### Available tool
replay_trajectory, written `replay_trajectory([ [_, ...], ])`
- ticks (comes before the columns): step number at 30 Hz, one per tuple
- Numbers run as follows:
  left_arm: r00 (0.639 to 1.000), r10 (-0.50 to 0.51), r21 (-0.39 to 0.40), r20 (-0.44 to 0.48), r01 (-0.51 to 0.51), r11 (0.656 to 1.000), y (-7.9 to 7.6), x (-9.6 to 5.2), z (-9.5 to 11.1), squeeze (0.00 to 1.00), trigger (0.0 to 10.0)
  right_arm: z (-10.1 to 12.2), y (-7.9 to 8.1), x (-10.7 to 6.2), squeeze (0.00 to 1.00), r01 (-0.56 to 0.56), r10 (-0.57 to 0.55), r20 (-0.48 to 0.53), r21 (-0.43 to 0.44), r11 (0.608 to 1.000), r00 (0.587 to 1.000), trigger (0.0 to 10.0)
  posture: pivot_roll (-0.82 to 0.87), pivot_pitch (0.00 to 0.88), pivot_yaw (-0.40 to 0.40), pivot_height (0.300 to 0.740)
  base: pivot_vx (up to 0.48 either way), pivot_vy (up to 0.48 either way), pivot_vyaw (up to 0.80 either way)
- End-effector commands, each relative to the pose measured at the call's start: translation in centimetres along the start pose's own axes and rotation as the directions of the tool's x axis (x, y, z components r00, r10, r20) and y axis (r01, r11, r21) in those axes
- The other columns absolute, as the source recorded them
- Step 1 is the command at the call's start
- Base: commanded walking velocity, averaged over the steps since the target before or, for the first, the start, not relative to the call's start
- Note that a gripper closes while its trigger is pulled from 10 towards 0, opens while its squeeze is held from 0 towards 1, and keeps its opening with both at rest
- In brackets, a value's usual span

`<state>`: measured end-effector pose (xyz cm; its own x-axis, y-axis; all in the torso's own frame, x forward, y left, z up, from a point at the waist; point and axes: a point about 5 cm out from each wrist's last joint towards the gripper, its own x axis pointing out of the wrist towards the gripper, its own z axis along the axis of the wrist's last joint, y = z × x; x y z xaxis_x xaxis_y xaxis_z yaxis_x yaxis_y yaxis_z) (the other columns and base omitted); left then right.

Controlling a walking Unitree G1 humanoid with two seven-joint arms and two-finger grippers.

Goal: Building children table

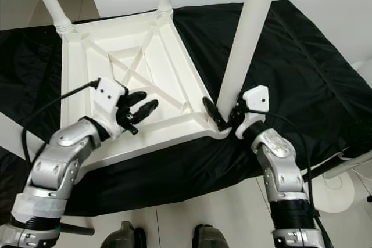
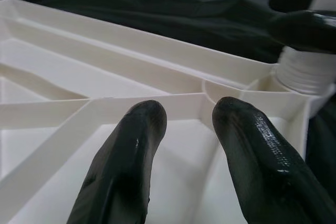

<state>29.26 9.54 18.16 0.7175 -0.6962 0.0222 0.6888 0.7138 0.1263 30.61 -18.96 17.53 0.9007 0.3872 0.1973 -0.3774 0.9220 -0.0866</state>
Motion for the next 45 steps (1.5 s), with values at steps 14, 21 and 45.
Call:
replay_trajectory([
  [14,0.994,-0.106,-0.008,-0.026,0.106,0.994,-4.2,0.7,-1.4,0.0,10.0,-0.9,2.1,-0.3,0.0,-0.108,0.109,-0.001,0.065,0.992,0.994,10.0,-0.07,0.102,0.013,0.74,0.0,0.0,0.0],
  [21,0.988,-0.154,0.007,-0.008,0.155,0.988,-5.8,1.7,-1.1,0.0,10.0,0.0,0.7,0.3,0.0,-0.113,0.113,-0.005,-0.002,0.994,0.994,10.0,-0.09,0.092,0.023,0.74,0.0,0.0,0.0],
  [45,0.982,-0.19,0.053,0.006,0.19,0.98,-4.8,2.3,-0.2,0.0,10.0,0.0,0.2,-0.5,0.0,-0.176,0.174,-0.062,-0.028,0.984,0.983,0.0,-0.11,0.08,0.027,0.74,0.0,0.0,0.0],
])
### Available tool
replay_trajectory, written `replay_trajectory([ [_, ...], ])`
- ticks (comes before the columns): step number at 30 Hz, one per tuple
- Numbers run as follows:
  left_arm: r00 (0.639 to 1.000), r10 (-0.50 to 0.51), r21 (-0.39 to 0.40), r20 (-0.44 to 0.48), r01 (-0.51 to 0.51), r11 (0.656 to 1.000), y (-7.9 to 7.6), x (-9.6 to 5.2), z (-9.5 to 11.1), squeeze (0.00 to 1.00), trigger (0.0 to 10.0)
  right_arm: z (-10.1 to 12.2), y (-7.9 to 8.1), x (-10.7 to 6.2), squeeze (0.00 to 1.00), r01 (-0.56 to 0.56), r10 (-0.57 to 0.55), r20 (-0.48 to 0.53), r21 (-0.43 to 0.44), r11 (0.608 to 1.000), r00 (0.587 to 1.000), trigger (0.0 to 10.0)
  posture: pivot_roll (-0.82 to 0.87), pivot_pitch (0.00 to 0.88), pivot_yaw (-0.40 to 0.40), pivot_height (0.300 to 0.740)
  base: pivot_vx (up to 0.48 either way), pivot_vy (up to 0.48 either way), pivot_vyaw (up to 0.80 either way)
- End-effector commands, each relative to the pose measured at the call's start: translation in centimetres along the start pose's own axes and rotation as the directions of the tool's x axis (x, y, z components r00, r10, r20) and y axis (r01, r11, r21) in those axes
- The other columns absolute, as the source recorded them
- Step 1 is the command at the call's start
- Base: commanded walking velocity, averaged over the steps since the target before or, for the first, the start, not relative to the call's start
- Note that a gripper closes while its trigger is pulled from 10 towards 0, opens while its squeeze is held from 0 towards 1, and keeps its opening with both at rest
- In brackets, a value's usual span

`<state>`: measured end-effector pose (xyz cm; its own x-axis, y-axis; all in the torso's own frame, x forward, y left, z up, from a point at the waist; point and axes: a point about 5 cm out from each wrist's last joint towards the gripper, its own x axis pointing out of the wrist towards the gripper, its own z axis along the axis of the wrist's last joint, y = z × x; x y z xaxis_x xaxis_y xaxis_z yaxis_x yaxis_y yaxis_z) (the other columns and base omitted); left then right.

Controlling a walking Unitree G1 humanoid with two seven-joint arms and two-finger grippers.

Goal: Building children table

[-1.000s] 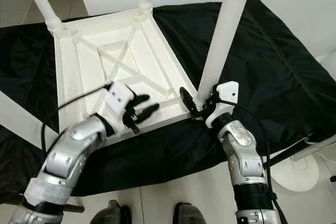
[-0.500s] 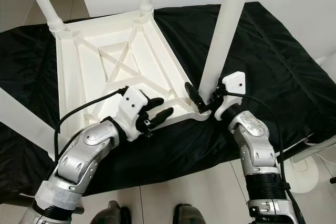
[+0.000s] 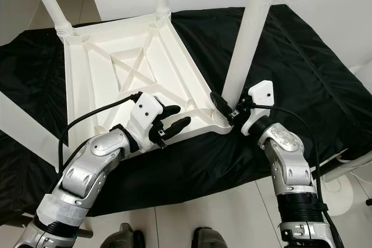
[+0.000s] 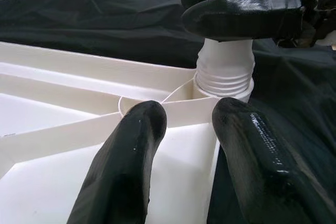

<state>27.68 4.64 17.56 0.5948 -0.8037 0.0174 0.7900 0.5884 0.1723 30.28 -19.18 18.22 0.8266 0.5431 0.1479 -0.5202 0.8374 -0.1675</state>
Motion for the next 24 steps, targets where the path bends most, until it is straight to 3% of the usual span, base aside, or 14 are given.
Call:
replay_trajectory([
  [1,0.999,-0.031,0.004,-0.009,0.032,0.999,-0.3,0.0,-0.3,0.0,10.0,-0.9,0.4,-0.2,0.0,0.013,-0.013,-0.041,0.02,1.0,0.999,1.6,-0.11,0.079,0.036,0.74,0.0,0.0,0.0],
  [2,0.999,-0.03,-0.007,-0.012,0.03,1.0,-0.5,-0.1,-0.3,0.0,10.0,-1.1,0.3,-0.4,0.0,0.062,-0.061,-0.057,0.016,0.998,0.996,10.0,-0.12,0.082,0.046,0.74,0.0,0.0,0.0],
  [5,1.0,-0.028,-0.016,-0.009,0.028,0.999,-0.6,-0.1,-0.3,0.0,10.0,-1.1,0.2,-0.4,0.0,0.089,-0.088,-0.056,0.027,0.996,0.995,10.0,-0.12,0.084,0.05,0.74,0.0,0.0,0.0],
  [9,1.0,-0.008,-0.003,-0.017,0.008,1.0,0.0,0.0,-0.3,0.0,10.0,-1.2,0.0,-0.4,0.0,0.272,-0.269,-0.06,0.05,0.961,0.961,10.0,-0.12,0.086,0.049,0.74,0.0,0.0,0.0],
  [10,1.0,-0.008,-0.003,-0.017,0.008,1.0,0.0,0.0,-0.3,0.0,10.0,-1.2,0.0,-0.4,0.0,0.272,-0.269,-0.06,0.05,0.961,0.961,10.0,-0.12,0.086,0.049,0.74,0.0,0.0,0.0],
  [11,1.0,-0.003,0.001,-0.017,0.003,1.0,0.1,0.0,-0.3,0.0,10.0,-1.2,0.0,-0.4,0.0,0.319,-0.315,-0.062,0.049,0.947,0.947,10.0,-0.12,0.087,0.047,0.74,0.0,0.0,0.0],
  [13,1.0,0.007,-0.002,-0.01,-0.007,1.0,0.3,0.0,-0.2,0.0,10.0,-1.0,0.6,-0.3,0.0,0.401,-0.398,-0.046,0.129,0.907,0.916,10.0,-0.12,0.087,0.047,0.74,0.0,0.0,0.0],
  [16,1.0,0.014,-0.005,-0.009,-0.014,1.0,0.4,0.0,-0.2,0.0,10.0,-0.8,1.0,-0.2,0.0,0.433,-0.432,-0.042,0.159,0.887,0.901,10.0,-0.11,0.088,0.043,0.74,0.0,0.0,0.0],
  [18,0.999,0.046,-0.065,0.0,-0.046,0.997,0.8,-0.3,-0.1,0.0,10.0,-0.9,2.1,-0.1,0.0,0.564,-0.559,-0.086,0.18,0.806,0.825,10.0,-0.11,0.091,0.041,0.74,0.0,0.0,0.0],
  [19,0.999,0.046,-0.065,0.0,-0.046,0.997,0.8,-0.3,-0.1,0.0,10.0,-0.9,2.1,-0.1,0.0,0.564,-0.559,-0.086,0.18,0.806,0.825,10.0,-0.11,0.091,0.041,0.74,0.0,0.0,0.0],
  [21,0.997,0.073,-0.082,0.0,-0.073,0.994,1.1,-0.7,-0.1,0.0,10.0,-1.1,3.3,0.3,0.0,0.645,-0.632,-0.127,0.157,0.748,0.764,10.0,-0.11,0.09,0.036,0.74,0.0,0.0,0.0],
  [24,0.995,0.099,-0.08,-0.009,-0.099,0.992,1.3,-1.0,-0.4,0.0,10.0,-1.0,4.8,0.8,0.0,0.651,-0.64,-0.124,0.146,0.744,0.759,10.0,-0.11,0.09,0.036,0.74,0.0,0.0,0.0],
])
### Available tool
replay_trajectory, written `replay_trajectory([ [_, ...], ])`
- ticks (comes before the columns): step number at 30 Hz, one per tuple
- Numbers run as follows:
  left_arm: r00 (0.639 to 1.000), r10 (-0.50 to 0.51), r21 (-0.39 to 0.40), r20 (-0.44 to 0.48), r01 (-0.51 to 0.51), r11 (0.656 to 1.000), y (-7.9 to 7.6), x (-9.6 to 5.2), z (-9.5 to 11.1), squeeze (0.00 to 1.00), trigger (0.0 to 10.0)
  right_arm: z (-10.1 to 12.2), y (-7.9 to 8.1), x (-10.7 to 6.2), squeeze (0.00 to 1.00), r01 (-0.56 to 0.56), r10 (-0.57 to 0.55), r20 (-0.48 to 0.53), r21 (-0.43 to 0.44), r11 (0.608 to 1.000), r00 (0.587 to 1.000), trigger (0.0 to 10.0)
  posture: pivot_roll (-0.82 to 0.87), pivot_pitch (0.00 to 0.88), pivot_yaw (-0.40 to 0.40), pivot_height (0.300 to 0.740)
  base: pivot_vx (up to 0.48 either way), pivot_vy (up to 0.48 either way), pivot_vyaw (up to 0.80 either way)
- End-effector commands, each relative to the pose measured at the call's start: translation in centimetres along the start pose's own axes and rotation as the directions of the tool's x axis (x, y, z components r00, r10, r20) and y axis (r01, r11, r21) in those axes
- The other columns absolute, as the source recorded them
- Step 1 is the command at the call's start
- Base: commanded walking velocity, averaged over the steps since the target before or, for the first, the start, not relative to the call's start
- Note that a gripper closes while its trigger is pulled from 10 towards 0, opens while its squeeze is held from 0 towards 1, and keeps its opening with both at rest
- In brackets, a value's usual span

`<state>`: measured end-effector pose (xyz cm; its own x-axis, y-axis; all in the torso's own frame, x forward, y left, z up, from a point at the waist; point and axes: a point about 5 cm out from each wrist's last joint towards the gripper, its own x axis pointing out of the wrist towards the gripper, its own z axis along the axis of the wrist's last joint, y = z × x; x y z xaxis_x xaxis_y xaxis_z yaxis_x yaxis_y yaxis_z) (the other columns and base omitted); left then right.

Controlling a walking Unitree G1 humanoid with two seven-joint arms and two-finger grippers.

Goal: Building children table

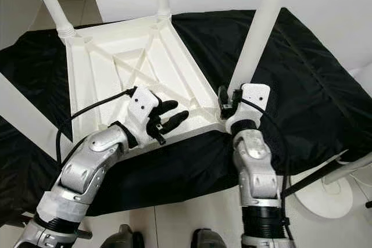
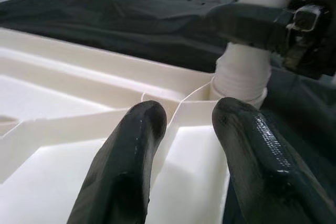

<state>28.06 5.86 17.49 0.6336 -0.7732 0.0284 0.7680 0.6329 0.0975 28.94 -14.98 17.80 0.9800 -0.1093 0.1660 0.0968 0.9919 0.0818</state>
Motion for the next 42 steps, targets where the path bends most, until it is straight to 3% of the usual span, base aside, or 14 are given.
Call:
replay_trajectory([
  [1,0.998,0.065,-0.012,-0.006,-0.065,0.998,0.4,-0.3,-0.1,0.0,10.0,-1.2,0.9,-0.6,0.0,0.001,0.001,-0.062,0.032,0.999,0.998,10.0,-0.11,0.091,0.031,0.74,0.0,0.0,0.0],
  [3,0.997,0.073,-0.017,-0.004,-0.073,0.997,0.5,-0.3,-0.1,0.0,10.0,-1.1,1.4,-0.7,0.0,-0.021,0.024,-0.056,0.041,0.999,0.998,10.0,-0.11,0.091,0.031,0.74,0.0,0.0,0.0],
  [4,0.997,0.083,-0.012,-0.001,-0.083,0.996,0.7,-0.3,0.0,0.0,10.0,-0.9,1.6,-0.7,0.56,-0.041,0.044,-0.053,0.045,0.998,0.998,10.0,-0.11,0.092,0.029,0.74,0.0,0.0,0.0],
  [5,0.997,0.083,-0.012,-0.001,-0.083,0.996,0.7,-0.3,0.0,0.0,10.0,-0.9,1.6,-0.7,0.56,-0.041,0.044,-0.053,0.045,0.998,0.998,10.0,-0.11,0.092,0.029,0.74,0.0,0.0,0.0],
  [6,0.996,0.085,-0.008,-0.002,-0.085,0.996,0.7,-0.3,0.0,0.0,10.0,-0.8,1.5,-0.7,1.0,-0.044,0.046,-0.051,0.044,0.998,0.998,10.0,-0.11,0.091,0.027,0.74,0.0,0.0,0.0],
  [14,0.998,0.055,-0.064,0.008,-0.054,0.996,0.3,-0.7,0.2,0.0,10.0,0.0,-0.3,-0.8,1.0,-0.196,0.196,-0.017,-0.059,0.979,0.981,10.0,-0.11,0.084,0.038,0.74,0.0,0.0,0.0],
  [15,0.999,0.046,-0.052,0.001,-0.046,0.998,0.2,-0.8,0.1,0.0,10.0,0.1,-0.7,-0.8,0.7,-0.228,0.227,-0.019,-0.09,0.969,0.974,10.0,-0.11,0.084,0.038,0.74,0.0,0.0,0.0],
  [16,0.999,0.041,-0.046,-0.004,-0.041,0.998,0.2,-0.9,0.1,0.0,10.0,0.1,-1.0,-0.8,0.0,-0.282,0.281,-0.032,-0.098,0.954,0.959,10.0,-0.11,0.08,0.039,0.74,0.0,0.0,0.0],
  [25,0.999,-0.001,-0.003,-0.037,0.0,1.0,0.0,-1.2,-0.4,0.0,10.0,-0.5,-2.4,-0.6,0.0,-0.587,0.575,-0.117,-0.131,0.799,0.81,10.0,-0.11,0.066,0.048,0.74,0.0,0.0,0.0],
  [27,0.999,-0.001,-0.003,-0.037,0.0,1.0,0.0,-1.2,-0.4,0.0,10.0,-0.5,-2.4,-0.6,0.0,-0.587,0.575,-0.117,-0.131,0.799,0.81,10.0,-0.11,0.066,0.048,0.74,0.0,0.0,0.0],
  [32,0.998,-0.048,0.001,-0.03,0.048,0.999,-0.4,-1.2,-0.2,0.0,10.0,-0.7,-2.4,0.7,0.0,-0.723,0.705,-0.162,-0.14,0.677,0.691,10.0,-0.1,0.053,0.046,0.74,0.0,0.0,0.0],
  [40,0.994,-0.093,0.009,-0.052,0.094,0.996,-0.9,-1.5,-0.6,0.0,10.0,-1.9,-2.5,1.9,0.0,-0.762,0.73,-0.225,-0.131,0.634,0.645,10.0,-0.07,0.043,0.032,0.74,0.0,0.0,0.0],
  [41,0.993,-0.091,0.015,-0.074,0.092,0.996,-1.3,-1.5,-1.1,0.0,10.0,-2.6,-2.2,2.2,0.0,-0.768,0.731,-0.242,-0.125,0.628,0.637,1.4,-0.06,0.042,0.022,0.74,0.0,0.0,0.0],
  [42,0.993,-0.086,0.017,-0.082,0.088,0.996,-1.5,-1.5,-1.3,0.0,10.0,-2.9,-2.1,2.2,0.0,-0.771,0.734,-0.246,-0.123,0.625,0.634,1.4,-0.06,0.042,0.022,0.74,0.0,0.0,0.0],
])
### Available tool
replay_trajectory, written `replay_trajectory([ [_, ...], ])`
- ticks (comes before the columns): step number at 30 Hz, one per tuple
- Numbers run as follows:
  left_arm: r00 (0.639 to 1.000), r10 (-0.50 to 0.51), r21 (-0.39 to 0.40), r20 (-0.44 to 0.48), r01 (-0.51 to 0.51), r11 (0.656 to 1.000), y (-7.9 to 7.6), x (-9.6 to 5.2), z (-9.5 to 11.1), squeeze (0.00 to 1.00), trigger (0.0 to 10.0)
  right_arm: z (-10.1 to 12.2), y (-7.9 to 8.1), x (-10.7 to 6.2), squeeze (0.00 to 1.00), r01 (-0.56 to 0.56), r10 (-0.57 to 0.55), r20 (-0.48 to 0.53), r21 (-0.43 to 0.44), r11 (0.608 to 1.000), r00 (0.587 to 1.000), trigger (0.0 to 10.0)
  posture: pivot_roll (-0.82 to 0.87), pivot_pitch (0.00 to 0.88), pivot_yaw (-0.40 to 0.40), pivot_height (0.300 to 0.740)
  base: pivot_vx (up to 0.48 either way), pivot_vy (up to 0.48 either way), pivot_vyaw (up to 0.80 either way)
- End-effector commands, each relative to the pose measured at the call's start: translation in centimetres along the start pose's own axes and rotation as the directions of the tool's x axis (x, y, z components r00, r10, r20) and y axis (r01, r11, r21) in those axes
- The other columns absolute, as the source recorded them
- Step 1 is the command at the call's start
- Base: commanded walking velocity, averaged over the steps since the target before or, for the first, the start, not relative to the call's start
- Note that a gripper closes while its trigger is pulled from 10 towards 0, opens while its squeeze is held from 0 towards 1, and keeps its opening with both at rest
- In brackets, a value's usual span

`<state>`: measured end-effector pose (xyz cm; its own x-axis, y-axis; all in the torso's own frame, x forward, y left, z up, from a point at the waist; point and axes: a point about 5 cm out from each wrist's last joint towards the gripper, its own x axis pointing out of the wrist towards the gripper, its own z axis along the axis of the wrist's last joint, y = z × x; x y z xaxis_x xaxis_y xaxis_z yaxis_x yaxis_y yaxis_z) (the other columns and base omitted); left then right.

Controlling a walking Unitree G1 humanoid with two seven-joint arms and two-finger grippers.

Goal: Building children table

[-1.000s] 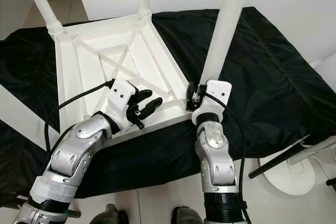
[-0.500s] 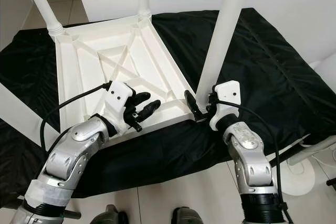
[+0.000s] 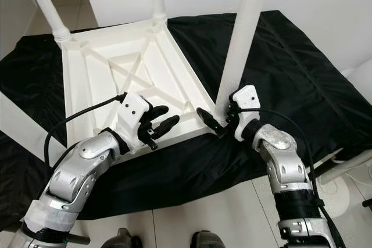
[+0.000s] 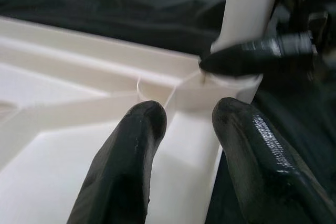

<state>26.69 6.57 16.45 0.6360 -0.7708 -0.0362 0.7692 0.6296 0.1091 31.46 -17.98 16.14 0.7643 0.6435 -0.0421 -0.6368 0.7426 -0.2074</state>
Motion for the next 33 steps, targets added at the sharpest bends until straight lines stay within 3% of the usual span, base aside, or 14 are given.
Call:
replay_trajectory([
  [1,0.996,-0.084,0.011,-0.016,0.084,0.996,-0.8,0.0,-0.4,0.0,10.0,-0.8,0.9,0.5,0.0,-0.049,0.049,-0.025,0.008,0.999,0.999,1.4,-0.06,0.042,0.022,0.74,0.0,0.0,0.0],
  [2,0.996,-0.084,0.011,-0.016,0.084,0.996,-0.8,0.0,-0.4,0.0,10.0,-0.8,0.9,0.5,0.0,-0.049,0.049,-0.025,0.008,0.999,0.999,1.4,-0.06,0.042,0.022,0.74,0.0,0.0,0.0],
  [3,0.997,-0.079,0.015,-0.025,0.079,0.997,-0.9,0.0,-0.6,0.0,10.0,-0.9,1.0,0.6,0.0,-0.045,0.045,-0.029,0.012,0.999,0.999,0.0,-0.05,0.043,0.021,0.74,0.0,0.0,0.0],
  [10,0.998,-0.056,0.004,-0.042,0.057,0.998,-1.0,0.0,-1.1,0.0,10.0,-1.4,1.7,0.2,0.0,-0.058,0.059,-0.017,0.049,0.997,0.998,0.0,-0.05,0.05,0.011,0.74,0.0,0.0,0.0],
  [11,0.998,-0.046,0.003,-0.043,0.046,0.999,-0.8,-0.1,-1.1,0.0,10.0,-1.5,2.0,0.0,0.0,-0.043,0.043,-0.002,0.056,0.998,0.999,2.2,-0.07,0.056,0.008,0.74,0.0,0.0,0.0],
  [14,0.998,-0.041,0.005,-0.043,0.042,0.999,-0.7,-0.1,-1.1,0.0,10.0,-1.5,2.1,0.0,0.0,-0.034,0.034,0.001,0.06,0.998,0.999,2.2,-0.07,0.057,0.009,0.74,0.0,0.0,0.0],
  [15,0.998,-0.036,0.008,-0.045,0.036,0.999,-0.5,-0.1,-1.1,0.0,10.0,-1.4,2.4,0.1,0.0,-0.011,0.01,0.006,0.072,0.997,1.0,10.0,-0.07,0.058,0.008,0.74,0.0,0.0,0.0],
  [19,0.999,-0.026,0.008,-0.045,0.026,1.0,-0.3,-0.1,-1.1,0.0,10.0,-1.0,2.5,0.6,0.0,0.101,-0.105,0.029,0.1,0.99,0.994,10.0,-0.08,0.062,0.006,0.74,0.0,0.0,0.0],
  [22,0.999,-0.019,0.008,-0.043,0.019,1.0,-0.1,0.0,-1.1,0.0,10.0,-0.3,2.5,1.1,0.0,0.329,-0.336,0.045,0.122,0.937,0.941,10.0,-0.09,0.062,0.006,0.74,0.0,0.0,0.0],
  [24,0.999,-0.019,0.008,-0.043,0.019,1.0,-0.1,0.0,-1.1,0.0,10.0,-0.3,2.5,1.1,0.0,0.329,-0.336,0.045,0.122,0.937,0.941,10.0,-0.09,0.062,0.006,0.74,0.0,0.0,0.0],
  [26,0.999,-0.012,0.018,-0.049,0.013,1.0,-0.1,-0.1,-1.2,0.0,10.0,-0.2,3.2,1.3,0.0,0.46,-0.47,0.031,0.163,0.873,0.882,10.0,-0.09,0.062,0.006,0.74,0.0,0.0,0.0],
  [28,0.999,-0.012,0.018,-0.049,0.013,1.0,-0.1,-0.1,-1.2,0.0,10.0,-0.2,3.2,1.3,0.0,0.46,-0.47,0.031,0.163,0.873,0.882,10.0,-0.09,0.062,0.006,0.74,0.0,0.0,0.0],
  [31,0.999,-0.004,0.006,-0.048,0.004,1.0,0.0,-0.2,-1.3,0.0,10.0,-0.5,5.4,2.4,0.0,0.602,-0.614,-0.033,0.248,0.759,0.789,10.0,-0.08,0.064,0.008,0.74,0.0,0.0,0.0],
  [33,0.999,-0.003,0.003,-0.047,0.004,1.0,0.0,-0.3,-1.2,0.0,10.0,-0.5,5.8,2.7,0.0,0.612,-0.625,-0.043,0.267,0.744,0.779,10.0,-0.08,0.064,0.008,0.74,0.0,0.0,0.0],
])
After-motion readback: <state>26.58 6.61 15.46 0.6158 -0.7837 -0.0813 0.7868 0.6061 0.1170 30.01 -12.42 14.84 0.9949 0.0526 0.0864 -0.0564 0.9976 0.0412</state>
